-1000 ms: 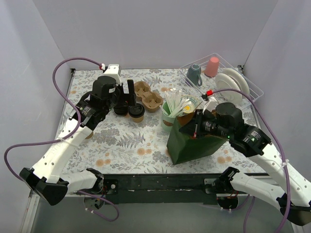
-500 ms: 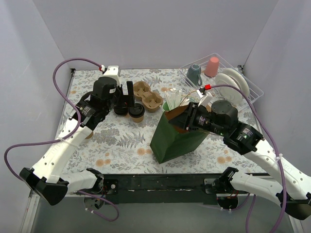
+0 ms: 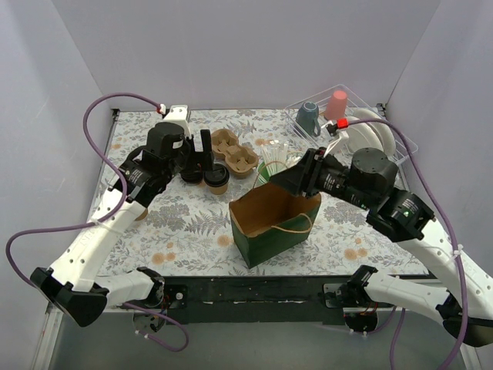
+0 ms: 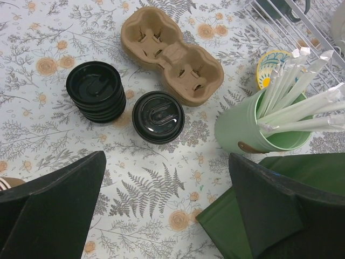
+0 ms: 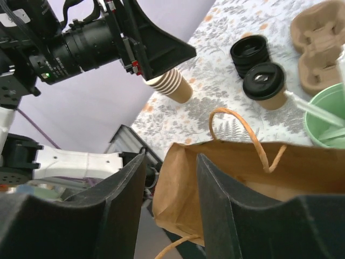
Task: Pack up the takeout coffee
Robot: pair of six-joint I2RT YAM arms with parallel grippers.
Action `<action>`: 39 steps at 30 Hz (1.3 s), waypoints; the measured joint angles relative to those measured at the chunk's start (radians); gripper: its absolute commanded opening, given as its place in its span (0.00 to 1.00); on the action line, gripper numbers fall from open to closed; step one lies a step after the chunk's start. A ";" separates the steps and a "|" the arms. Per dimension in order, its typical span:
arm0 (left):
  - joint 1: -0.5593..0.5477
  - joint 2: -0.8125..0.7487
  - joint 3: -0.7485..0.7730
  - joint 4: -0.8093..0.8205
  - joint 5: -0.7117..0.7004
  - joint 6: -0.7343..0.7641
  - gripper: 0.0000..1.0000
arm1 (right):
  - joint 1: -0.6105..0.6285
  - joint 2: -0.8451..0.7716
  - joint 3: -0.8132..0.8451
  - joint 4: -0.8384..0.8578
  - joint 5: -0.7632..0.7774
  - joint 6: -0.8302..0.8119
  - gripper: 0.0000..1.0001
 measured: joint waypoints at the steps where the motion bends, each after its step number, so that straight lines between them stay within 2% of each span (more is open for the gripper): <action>1: 0.000 0.004 0.006 -0.005 0.001 0.000 0.98 | 0.000 0.003 0.019 -0.010 0.001 -0.025 0.51; 6: 0.000 0.035 0.030 0.000 0.001 0.005 0.98 | 0.001 0.052 0.163 -0.147 0.129 -0.227 0.52; 12: 0.000 0.100 0.053 0.044 0.014 0.031 0.98 | -0.007 0.111 0.179 -0.330 0.318 -0.401 0.55; 18: 0.000 0.211 0.086 0.144 0.006 0.042 0.98 | -0.068 0.136 0.176 -0.419 0.331 -0.497 0.56; 23: 0.000 0.276 0.086 0.205 -0.022 0.035 0.98 | -0.162 0.208 0.184 -0.453 0.253 -0.558 0.54; 25: 0.000 0.283 0.080 0.235 -0.035 0.026 0.98 | -0.179 0.263 0.185 -0.465 0.218 -0.580 0.50; 28: 0.000 0.280 0.062 0.279 -0.064 -0.001 0.98 | -0.192 0.341 0.191 -0.499 0.181 -0.595 0.30; 31: 0.000 0.280 0.044 0.299 -0.094 -0.038 0.98 | -0.198 0.394 0.220 -0.549 0.175 -0.583 0.19; 36: 0.000 0.292 0.058 0.260 -0.157 -0.075 0.98 | -0.198 0.386 0.247 -0.592 0.177 -0.509 0.13; 39: 0.000 0.324 0.103 0.220 -0.178 -0.089 0.98 | -0.198 0.333 0.230 -0.605 0.197 -0.441 0.06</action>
